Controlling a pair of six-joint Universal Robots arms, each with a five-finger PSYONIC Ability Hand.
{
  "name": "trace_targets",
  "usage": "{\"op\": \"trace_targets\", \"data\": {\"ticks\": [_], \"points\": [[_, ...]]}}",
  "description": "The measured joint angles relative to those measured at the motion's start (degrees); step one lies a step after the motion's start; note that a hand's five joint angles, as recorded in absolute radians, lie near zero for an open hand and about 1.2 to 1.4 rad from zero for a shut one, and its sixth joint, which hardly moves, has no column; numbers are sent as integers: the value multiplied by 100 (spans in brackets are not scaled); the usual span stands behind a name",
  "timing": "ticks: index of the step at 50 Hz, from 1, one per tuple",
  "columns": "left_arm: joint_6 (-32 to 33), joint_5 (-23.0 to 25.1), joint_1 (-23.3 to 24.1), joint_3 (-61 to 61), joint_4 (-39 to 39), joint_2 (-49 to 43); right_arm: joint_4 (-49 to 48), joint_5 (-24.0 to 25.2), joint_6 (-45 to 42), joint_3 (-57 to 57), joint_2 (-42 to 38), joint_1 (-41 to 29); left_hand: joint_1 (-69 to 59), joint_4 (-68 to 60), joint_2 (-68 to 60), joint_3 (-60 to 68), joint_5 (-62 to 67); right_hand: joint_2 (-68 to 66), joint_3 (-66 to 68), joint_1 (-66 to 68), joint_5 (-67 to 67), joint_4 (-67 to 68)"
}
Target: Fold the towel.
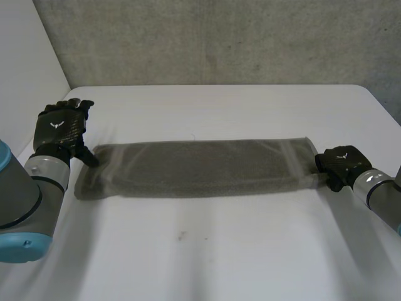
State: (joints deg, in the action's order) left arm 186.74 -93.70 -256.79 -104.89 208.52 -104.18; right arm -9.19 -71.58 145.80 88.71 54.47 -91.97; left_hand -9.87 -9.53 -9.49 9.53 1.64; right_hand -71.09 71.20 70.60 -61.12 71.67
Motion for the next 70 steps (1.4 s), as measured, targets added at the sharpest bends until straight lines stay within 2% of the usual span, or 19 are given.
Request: {"op": "trace_targets", "data": {"ticks": [3,11,17,23,29,35,40,46,49,52,55,61,70], "points": [[-3,1,-1,-1,-3,-4,23,57,-6,-15,-46,14,0,0,0,0,0,-361,488,407,-535,508],[-6,3,-3,-16,-3,-6,84,38,-19,-43,43,167,0,0,0,0,0,-361,489,407,-537,516],[-6,14,-3,-42,0,-5,343,38,-94,-77,335,750,0,0,0,0,0,-361,489,432,-537,516],[-3,18,-5,-43,3,1,814,62,-795,-280,602,1718,0,0,0,0,0,-361,489,447,-538,516],[-4,18,-3,-41,4,6,946,35,-1158,-541,703,1926,0,0,0,0,0,-361,489,461,-538,516],[-6,11,3,-44,4,11,941,-42,-886,-1033,958,1012,0,0,0,0,0,-390,489,469,-538,516],[-6,9,5,-51,4,17,908,-210,-501,-1653,897,-376,0,0,0,0,0,-437,489,479,-538,516],[-6,13,7,-59,4,20,903,-521,-329,-2624,227,-2337,0,0,2,0,0,-456,489,496,-538,516],[-6,16,7,-64,4,21,931,-593,-326,-3075,-281,-3158,0,0,2,0,0,-456,489,496,-538,516],[-4,17,7,-68,6,20,972,-608,-337,-3359,-736,-3670,0,0,2,0,0,-456,489,496,-538,516],[-1,18,6,-74,6,21,1023,-598,-351,-3593,-1210,-4089,0,0,2,0,0,-456,489,499,-538,516],[3,19,11,-76,11,16,1095,-548,-344,-3838,-1762,-4484,0,0,2,0,0,-456,489,501,-538,516],[3,18,37,-77,13,12,1120,-351,-306,-3897,-1870,-4615,0,0,2,0,0,-456,489,515,-538,516]]}}
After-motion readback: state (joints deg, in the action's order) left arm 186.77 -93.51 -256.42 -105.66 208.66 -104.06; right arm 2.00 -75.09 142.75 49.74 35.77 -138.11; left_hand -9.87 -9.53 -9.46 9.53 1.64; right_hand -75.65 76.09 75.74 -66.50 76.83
